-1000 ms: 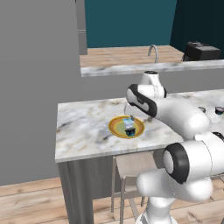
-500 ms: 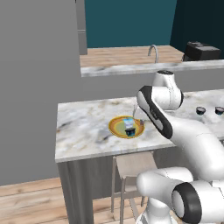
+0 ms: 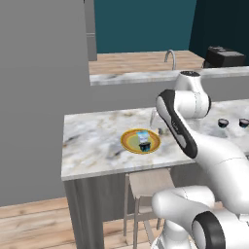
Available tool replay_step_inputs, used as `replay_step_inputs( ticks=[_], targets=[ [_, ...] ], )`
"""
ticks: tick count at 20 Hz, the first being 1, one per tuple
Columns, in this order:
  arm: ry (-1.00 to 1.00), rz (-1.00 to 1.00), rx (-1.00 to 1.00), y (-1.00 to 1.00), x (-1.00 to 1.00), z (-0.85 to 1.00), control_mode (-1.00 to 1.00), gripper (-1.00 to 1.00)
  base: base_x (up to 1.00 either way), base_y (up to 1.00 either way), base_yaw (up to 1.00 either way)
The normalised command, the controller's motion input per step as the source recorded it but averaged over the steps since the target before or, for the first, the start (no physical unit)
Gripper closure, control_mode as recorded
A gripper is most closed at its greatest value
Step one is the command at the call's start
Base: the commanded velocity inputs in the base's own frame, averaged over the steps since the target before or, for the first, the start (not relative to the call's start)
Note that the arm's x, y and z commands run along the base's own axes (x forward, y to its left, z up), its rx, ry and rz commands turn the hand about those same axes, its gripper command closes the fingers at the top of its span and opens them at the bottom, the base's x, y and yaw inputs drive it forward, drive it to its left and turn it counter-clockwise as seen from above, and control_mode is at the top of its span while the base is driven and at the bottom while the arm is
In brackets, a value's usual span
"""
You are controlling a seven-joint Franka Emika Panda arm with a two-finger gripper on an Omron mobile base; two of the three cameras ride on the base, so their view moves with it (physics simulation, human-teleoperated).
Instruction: Place two yogurt containers on each plate.
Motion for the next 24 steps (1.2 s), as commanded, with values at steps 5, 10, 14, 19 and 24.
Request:
replay_step_inputs(
  ticks=[5, 10, 14, 19, 24],
  targets=[
    [0.0, 0.03, 0.0, -0.04, 0.0, 0.27, -1.0, -1.0, 0.0, 0.0, 0.0],
    [-0.02, 0.08, 0.0, -0.13, -0.03, 0.17, -1.0, -1.0, 0.0, 0.0, 0.0],
    [-0.03, 0.12, 0.0, -0.1, -0.16, 0.01, -1.0, -1.0, 0.0, 0.0, 0.0],
    [0.0, 0.05, -0.04, 0.0, -0.09, 0.0, -1.0, -1.0, 0.0, 0.0, 0.0],
    [-0.03, 0.01, -0.08, 0.03, -0.1, -0.05, -1.0, -1.0, 0.0, 0.0, 0.0]
  ],
)
